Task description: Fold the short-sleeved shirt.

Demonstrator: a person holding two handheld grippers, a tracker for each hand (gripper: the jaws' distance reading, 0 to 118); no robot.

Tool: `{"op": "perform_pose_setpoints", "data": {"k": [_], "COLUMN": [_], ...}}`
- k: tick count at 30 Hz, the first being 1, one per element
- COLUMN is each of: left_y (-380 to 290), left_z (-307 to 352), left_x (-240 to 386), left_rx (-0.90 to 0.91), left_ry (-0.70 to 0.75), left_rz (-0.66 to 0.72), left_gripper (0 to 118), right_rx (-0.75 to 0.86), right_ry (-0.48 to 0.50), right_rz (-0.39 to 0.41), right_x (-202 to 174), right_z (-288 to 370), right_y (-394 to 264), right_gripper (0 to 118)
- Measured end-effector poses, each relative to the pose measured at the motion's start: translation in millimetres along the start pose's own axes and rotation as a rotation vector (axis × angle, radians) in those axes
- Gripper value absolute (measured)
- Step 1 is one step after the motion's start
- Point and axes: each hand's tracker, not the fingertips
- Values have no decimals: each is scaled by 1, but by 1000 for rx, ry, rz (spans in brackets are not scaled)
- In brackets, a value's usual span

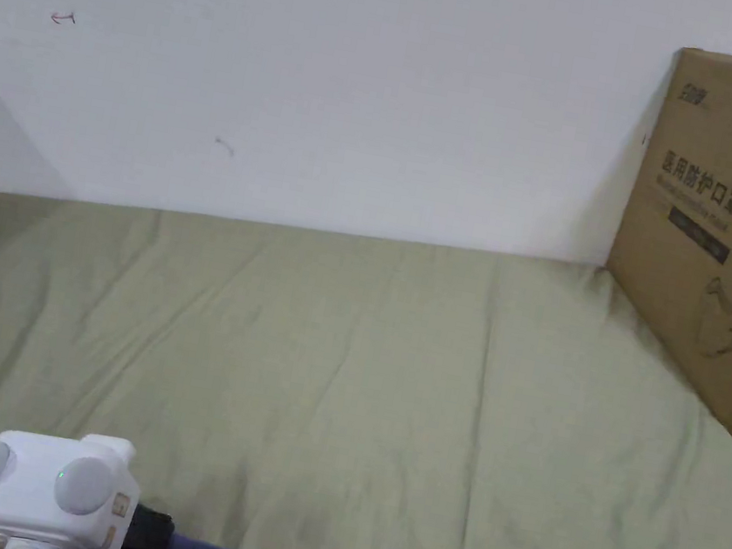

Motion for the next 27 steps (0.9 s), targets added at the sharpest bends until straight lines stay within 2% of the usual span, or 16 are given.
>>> {"op": "perform_pose_setpoints", "data": {"k": [2,3,6,8,9,11,12,13,14,16,18,20,21,23,25,27], "left_y": [-13,-17,-28,-37,-40,-46,-51,-53,-55,-61,-65,-72,-74,-77,-83,-84], "left_z": [27,38,79,105,118,138,144,149,153,157,156,152,150,145,145,147], "left_x": [13,19,16,12,11,8,5,3,0,-3,-9,-14,-17,-22,-28,-36], "left_rx": [96,126,199,249,266,297,308,311,311,318,306,291,281,252,239,236], "left_ry": [11,20,-156,-225,-250,-290,-298,-296,-295,-295,-296,-298,-296,-286,-282,-289], "left_rz": [3,-18,13,38,35,24,21,22,22,20,20,27,30,42,63,80], "left_gripper": [24,5,5,5,5,5,5,5,5,5,5,5,5,5,5,5], "right_rx": [-8,-11,-72,-207,-273,-464,-561,-655,-700,-796,-933,-953,-938,-951,-895,-855], "right_ry": [9,19,105,217,279,355,333,316,363,295,193,171,189,208,238,261], "right_rz": [16,31,82,99,70,44,52,72,63,119,242,273,261,249,196,194], "right_x": [-5,-8,-23,-36,-46,-61,-71,-78,-85,-101,-107,-108,-103,-102,-94,-86], "right_z": [-4,-7,-29,-59,-76,-117,-138,-158,-173,-206,-232,-244,-244,-241,-221,-200], "right_y": [2,5,19,33,40,47,47,42,37,15,-5,-17,-15,-12,3,20], "right_gripper": [0,0,0,0,23,106,117,117,117,117,117,111,87,4,4,4]}}
